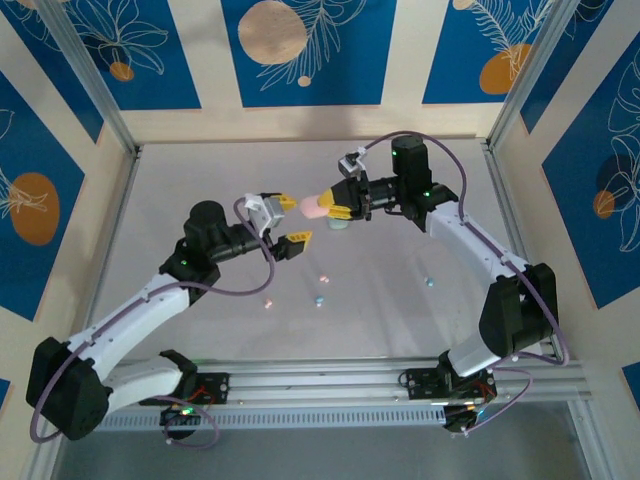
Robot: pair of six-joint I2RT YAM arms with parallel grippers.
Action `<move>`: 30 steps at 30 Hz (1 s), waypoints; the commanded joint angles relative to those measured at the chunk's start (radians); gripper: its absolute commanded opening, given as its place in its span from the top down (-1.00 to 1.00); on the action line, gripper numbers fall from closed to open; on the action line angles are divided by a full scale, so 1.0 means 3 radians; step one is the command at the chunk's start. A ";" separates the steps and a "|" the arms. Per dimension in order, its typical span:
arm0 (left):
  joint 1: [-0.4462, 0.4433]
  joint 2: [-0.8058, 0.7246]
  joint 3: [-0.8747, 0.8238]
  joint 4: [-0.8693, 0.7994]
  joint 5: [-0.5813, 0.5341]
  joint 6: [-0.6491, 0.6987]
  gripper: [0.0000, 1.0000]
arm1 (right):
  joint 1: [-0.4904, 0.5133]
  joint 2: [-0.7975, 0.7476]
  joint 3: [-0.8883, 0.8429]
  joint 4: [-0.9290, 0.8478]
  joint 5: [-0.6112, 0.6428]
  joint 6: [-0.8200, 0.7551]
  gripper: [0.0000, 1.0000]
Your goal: Insert wireless bluetooth earbuds into charging case
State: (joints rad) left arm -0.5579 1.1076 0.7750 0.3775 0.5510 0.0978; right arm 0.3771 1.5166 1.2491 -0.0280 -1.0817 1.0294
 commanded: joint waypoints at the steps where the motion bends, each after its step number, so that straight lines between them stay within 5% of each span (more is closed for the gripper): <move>1: 0.0028 0.0097 -0.0080 0.0939 0.0175 -0.0560 -0.51 | -0.0009 -0.0090 -0.0043 0.0597 -0.0315 0.0473 0.71; 15: -0.0115 0.0229 -0.0062 0.1052 -0.0037 -0.0233 -0.14 | 0.0010 -0.0019 -0.0056 0.0940 -0.0264 0.0961 0.70; 30: -0.0197 0.0319 -0.0037 0.1217 -0.0096 -0.0272 -0.08 | 0.0062 0.0053 -0.0124 0.0999 -0.0255 0.1058 0.69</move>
State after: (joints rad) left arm -0.6033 1.2007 0.7612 0.6785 0.5293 0.0093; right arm 0.3870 1.5276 1.2263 0.2623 -1.1339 1.3365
